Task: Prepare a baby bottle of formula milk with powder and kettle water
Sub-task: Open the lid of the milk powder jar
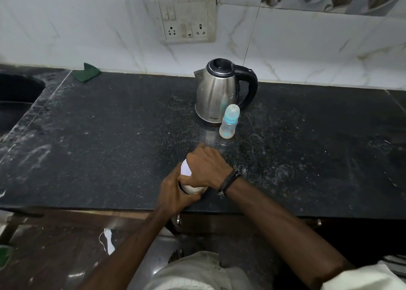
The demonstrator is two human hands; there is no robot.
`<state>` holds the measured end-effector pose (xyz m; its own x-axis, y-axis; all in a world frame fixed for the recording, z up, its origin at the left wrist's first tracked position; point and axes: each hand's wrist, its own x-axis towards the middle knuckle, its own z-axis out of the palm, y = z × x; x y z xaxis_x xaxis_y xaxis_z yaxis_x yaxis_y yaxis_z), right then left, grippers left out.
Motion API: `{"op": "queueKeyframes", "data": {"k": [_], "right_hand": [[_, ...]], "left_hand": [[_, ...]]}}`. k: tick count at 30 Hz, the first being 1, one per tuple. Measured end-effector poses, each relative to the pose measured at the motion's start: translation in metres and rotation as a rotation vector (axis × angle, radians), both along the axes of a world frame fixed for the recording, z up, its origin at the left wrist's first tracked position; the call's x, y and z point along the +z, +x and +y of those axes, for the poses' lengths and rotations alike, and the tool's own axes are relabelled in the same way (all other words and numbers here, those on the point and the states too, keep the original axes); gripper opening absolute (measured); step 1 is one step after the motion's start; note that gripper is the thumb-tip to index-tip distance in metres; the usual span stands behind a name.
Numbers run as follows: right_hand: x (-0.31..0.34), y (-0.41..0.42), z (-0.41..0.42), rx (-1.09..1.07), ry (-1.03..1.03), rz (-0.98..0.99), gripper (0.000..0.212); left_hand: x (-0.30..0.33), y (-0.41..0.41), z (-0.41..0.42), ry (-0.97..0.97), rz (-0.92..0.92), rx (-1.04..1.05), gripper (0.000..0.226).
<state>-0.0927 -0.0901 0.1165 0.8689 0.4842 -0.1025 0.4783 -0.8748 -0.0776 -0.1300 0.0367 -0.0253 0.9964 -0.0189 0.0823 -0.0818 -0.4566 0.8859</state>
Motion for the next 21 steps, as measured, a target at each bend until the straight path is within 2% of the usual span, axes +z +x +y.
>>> {"op": "queueKeyframes", "data": {"k": [7,10,13,15,16,18,21], "right_hand": [[0.007,0.005,-0.004,0.204,-0.12,0.069,0.046],[0.009,0.007,-0.007,0.294,-0.133,0.158,0.046],[0.017,0.007,-0.009,0.315,-0.078,0.315,0.05],[0.024,0.005,-0.008,0.298,0.032,0.399,0.035],[0.025,0.003,-0.005,0.268,0.078,0.369,0.03],[0.02,-0.001,0.002,0.137,0.035,0.18,0.041],[0.012,-0.01,0.014,-0.075,-0.207,-0.029,0.061]], "left_hand": [[-0.005,0.006,0.009,-0.03,-0.007,-0.06,0.077],[-0.003,0.005,0.011,-0.025,-0.017,-0.077,0.073],[0.004,0.003,0.011,0.01,-0.051,-0.086,0.07],[0.006,0.004,0.009,0.024,-0.062,-0.118,0.066],[0.005,0.005,0.008,0.024,-0.063,-0.126,0.06],[0.002,0.005,0.007,0.019,-0.034,-0.095,0.053],[0.001,0.004,0.006,0.037,-0.007,-0.05,0.071]]}}
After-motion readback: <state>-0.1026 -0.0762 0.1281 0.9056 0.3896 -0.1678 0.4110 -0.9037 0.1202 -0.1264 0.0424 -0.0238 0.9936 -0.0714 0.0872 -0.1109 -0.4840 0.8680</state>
